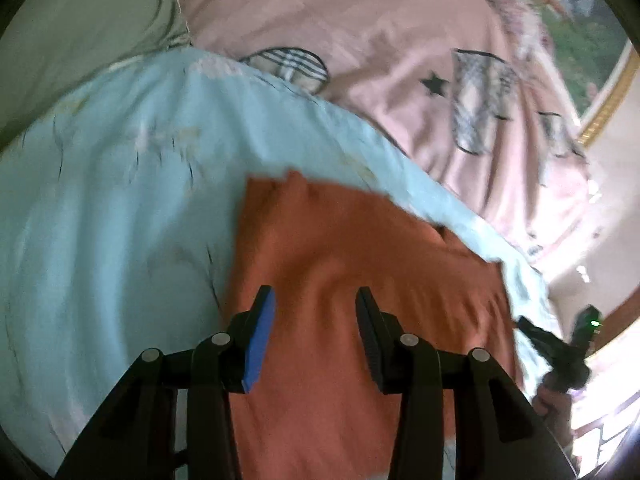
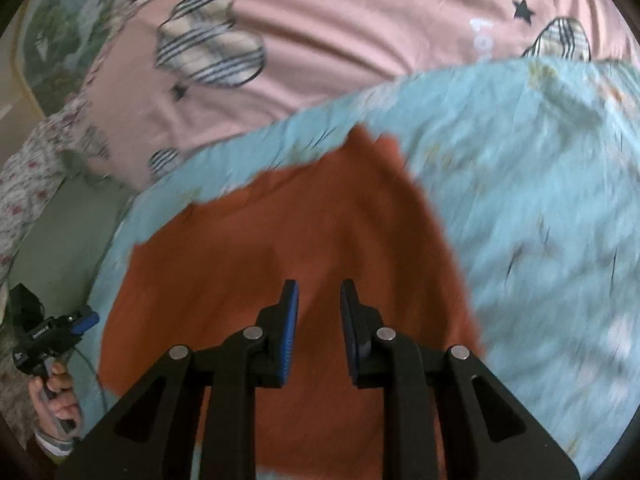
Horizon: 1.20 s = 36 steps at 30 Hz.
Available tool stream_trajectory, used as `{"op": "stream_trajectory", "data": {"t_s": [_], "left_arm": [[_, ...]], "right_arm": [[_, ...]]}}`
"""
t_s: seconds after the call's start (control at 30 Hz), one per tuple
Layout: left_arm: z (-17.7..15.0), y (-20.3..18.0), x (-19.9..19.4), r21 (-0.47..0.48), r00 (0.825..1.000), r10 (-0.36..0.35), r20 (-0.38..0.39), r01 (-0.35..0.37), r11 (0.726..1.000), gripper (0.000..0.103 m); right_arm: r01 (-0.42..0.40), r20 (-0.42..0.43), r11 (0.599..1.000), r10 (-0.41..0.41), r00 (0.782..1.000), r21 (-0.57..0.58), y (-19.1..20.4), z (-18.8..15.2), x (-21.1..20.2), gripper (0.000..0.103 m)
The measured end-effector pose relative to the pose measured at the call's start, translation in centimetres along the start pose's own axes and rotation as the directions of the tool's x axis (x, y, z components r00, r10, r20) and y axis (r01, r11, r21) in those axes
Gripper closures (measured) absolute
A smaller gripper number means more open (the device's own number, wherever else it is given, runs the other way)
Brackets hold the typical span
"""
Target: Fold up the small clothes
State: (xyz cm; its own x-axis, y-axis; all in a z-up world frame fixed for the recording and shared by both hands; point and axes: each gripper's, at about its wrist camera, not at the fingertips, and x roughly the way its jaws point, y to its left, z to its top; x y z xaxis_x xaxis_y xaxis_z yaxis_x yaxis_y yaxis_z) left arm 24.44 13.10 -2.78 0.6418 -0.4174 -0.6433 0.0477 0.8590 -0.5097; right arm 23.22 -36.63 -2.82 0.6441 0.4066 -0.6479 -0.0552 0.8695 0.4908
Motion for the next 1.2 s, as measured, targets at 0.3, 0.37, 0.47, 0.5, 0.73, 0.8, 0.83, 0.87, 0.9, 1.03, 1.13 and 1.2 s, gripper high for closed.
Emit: {"op": "stream_trajectory", "data": {"t_s": [0.3,0.37,0.47,0.5,0.73,0.8,0.83,0.87,0.9,1.03,1.13,1.2], "left_arm": [[-9.2,-0.9,-5.5,-0.076,0.997,-0.061,-0.04,0.058,0.995,0.05],[-10.8,-0.6,-6.0,-0.103,0.997,-0.06,-0.055,0.054,0.993,0.05],[-12.4,-0.4,-6.2,-0.122,0.997,-0.045,-0.066,0.036,0.992,0.049],[-12.7,-0.4,-6.0,-0.13,0.996,-0.037,-0.076,0.027,0.991,0.047],[-13.8,0.4,-3.4,-0.24,0.993,-0.024,-0.114,-0.004,0.971,0.04],[-13.6,0.6,-2.9,-0.259,0.995,-0.017,-0.098,-0.009,0.966,0.04],[-13.4,0.7,-2.7,-0.265,0.996,-0.016,-0.091,-0.009,0.964,0.04],[-13.2,0.9,-2.5,-0.272,0.997,-0.013,-0.08,-0.009,0.962,0.04],[-12.9,1.0,-2.3,-0.278,0.997,-0.011,-0.071,-0.009,0.961,0.04],[-11.4,1.6,-1.4,-0.297,1.0,0.013,-0.029,-0.02,0.955,0.04],[-10.5,1.9,-0.8,-0.289,0.999,0.051,-0.007,-0.05,0.956,0.043],[-9.9,1.8,-0.5,-0.281,0.997,0.074,0.0,-0.072,0.957,0.049]], "right_arm": [[-0.085,-0.037,0.996,0.086,0.996,0.039,2.9,-6.8,-2.3,0.066],[-0.102,-0.037,0.993,0.105,0.994,0.057,3.1,-7.6,-2.8,0.066],[-0.114,-0.055,0.991,0.118,0.992,0.067,3.3,-8.4,-3.1,0.065],[-0.115,-0.058,0.991,0.119,0.991,0.069,3.3,-8.6,-3.1,0.064],[-0.112,-0.051,0.988,0.118,0.992,0.102,2.6,-8.7,-3.6,0.063],[-0.112,-0.047,0.989,0.117,0.992,0.1,2.5,-8.6,-3.8,0.063],[-0.113,-0.045,0.989,0.118,0.992,0.097,2.5,-8.5,-3.9,0.063],[-0.115,-0.044,0.989,0.119,0.992,0.095,2.6,-8.4,-3.9,0.062],[-0.117,-0.043,0.989,0.121,0.992,0.095,2.6,-8.3,-3.9,0.062],[-0.118,-0.034,0.988,0.122,0.992,0.097,2.4,-7.9,-3.9,0.062],[-0.118,-0.035,0.988,0.122,0.992,0.1,2.0,-7.5,-3.6,0.062],[-0.122,-0.037,0.987,0.127,0.991,0.1,1.7,-7.1,-3.3,0.062]]}}
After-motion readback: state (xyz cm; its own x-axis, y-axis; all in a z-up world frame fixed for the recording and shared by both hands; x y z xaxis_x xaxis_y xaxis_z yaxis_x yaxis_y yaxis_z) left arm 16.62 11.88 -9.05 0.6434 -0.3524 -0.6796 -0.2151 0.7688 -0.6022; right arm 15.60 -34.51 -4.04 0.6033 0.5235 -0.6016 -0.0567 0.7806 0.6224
